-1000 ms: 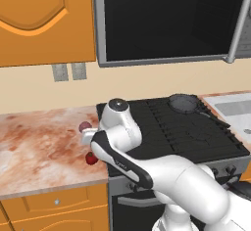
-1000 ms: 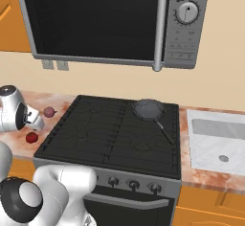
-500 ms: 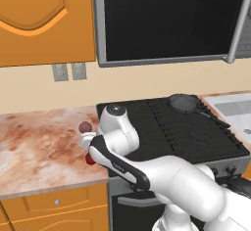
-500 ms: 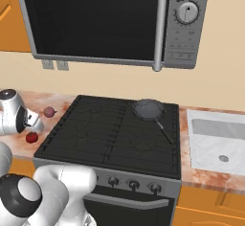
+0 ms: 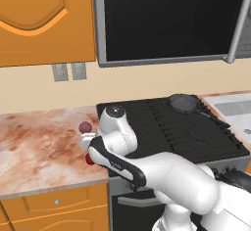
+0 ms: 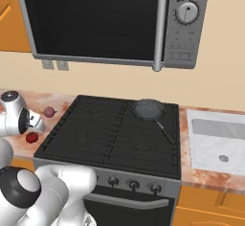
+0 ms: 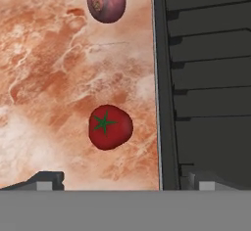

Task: Place the pan on the rear right burner on the stove. Then place the tomato and the onion in the pan and turn on the rear right burner.

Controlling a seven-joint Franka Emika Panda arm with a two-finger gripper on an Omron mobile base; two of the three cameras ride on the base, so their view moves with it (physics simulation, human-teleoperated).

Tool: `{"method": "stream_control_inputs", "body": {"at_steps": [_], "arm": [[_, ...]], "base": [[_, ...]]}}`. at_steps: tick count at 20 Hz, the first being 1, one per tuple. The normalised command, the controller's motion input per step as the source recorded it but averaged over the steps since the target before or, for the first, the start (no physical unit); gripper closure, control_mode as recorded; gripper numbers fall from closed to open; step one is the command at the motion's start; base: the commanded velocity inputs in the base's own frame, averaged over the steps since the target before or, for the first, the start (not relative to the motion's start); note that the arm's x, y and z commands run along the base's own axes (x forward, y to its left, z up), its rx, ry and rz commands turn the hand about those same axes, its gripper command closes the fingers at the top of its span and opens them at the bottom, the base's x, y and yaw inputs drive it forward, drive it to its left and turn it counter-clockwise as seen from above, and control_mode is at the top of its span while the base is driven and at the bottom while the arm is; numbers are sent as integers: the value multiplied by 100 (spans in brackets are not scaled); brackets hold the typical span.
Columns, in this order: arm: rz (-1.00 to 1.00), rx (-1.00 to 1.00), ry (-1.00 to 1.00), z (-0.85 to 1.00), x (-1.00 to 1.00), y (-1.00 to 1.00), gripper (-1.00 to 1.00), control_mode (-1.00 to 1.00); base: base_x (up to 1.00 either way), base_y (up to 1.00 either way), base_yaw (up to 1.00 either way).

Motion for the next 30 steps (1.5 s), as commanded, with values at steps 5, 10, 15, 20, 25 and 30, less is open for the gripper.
{"method": "stream_control_inputs", "body": {"at_steps": [5,10,15,20,25,30], "arm": [[1,0,0,0,21,1,-100,-100],[1,0,0,-8,5,11,-100,-100],[2,0,0,-16,0,20,-100,-100],[3,0,0,-27,0,6,-100,-100],[2,0,0,-13,2,0,-100,-100],[1,0,0,-3,1,0,-100,-100]], "base": [[0,0,0],[0,0,0],[0,0,0],[0,0,0],[0,0,0],[0,0,0]]}}
